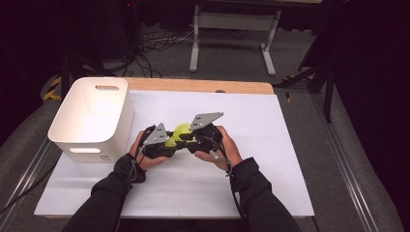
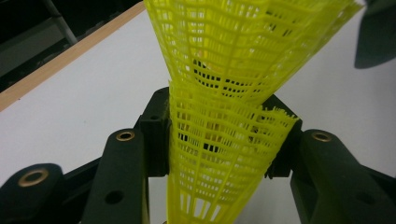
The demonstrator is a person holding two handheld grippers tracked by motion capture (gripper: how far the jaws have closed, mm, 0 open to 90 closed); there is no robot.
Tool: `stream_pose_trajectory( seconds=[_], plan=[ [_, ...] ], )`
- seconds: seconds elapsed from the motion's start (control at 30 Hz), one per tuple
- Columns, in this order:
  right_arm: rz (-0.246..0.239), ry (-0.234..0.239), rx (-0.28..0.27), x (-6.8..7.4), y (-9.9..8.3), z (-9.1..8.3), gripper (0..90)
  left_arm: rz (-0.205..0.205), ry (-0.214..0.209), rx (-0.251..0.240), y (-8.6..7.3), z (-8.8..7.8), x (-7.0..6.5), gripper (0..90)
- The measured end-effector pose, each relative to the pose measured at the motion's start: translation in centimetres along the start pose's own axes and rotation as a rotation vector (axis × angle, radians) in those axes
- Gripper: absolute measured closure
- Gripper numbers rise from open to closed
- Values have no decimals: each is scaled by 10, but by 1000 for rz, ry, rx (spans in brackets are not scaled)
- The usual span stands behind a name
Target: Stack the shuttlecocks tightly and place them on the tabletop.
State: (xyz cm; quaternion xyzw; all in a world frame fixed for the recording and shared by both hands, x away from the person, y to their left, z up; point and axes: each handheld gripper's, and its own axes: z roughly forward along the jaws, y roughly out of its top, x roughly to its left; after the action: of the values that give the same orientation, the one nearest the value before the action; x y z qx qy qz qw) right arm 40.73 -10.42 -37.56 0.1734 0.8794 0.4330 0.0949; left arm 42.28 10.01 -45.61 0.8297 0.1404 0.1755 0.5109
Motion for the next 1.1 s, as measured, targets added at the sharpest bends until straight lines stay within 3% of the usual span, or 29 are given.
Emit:
stream_pose_trajectory(
  seconds=[0.17,0.2,0.37,0.43,0.47,0.57,0.6,0.7,0.8,0.83,0.93,1.1],
  plan=[
    [-5,3,4,2,3,0,649,2,3,0,0,0,-1,564],
    [-10,0,8,4,5,0,598,-5,-2,-8,-1,-1,0,560],
    [-12,-18,6,5,12,-8,537,-15,-1,-57,1,-6,0,568],
    [-26,-10,10,7,17,-12,525,-19,5,-70,1,-8,0,573],
    [-40,-28,14,9,20,-14,506,-22,6,-81,1,-9,0,574],
    [-43,-22,8,13,26,-18,505,-23,7,-97,1,-11,-1,581],
    [-60,-56,24,15,30,-22,495,-25,5,-112,1,-14,-1,585],
    [-37,-61,8,12,31,-29,507,-23,6,-119,1,-17,-1,588],
    [-34,-51,-2,13,34,-33,521,-30,7,-130,1,-18,-1,594],
    [-44,-68,3,14,35,-34,508,-32,5,-136,1,-19,-1,595],
    [-50,-74,-34,17,39,-41,481,-23,6,-144,2,-21,-2,598],
    [-61,-132,-113,22,41,-61,422,-19,13,-155,3,-25,-3,604]
  ],
)
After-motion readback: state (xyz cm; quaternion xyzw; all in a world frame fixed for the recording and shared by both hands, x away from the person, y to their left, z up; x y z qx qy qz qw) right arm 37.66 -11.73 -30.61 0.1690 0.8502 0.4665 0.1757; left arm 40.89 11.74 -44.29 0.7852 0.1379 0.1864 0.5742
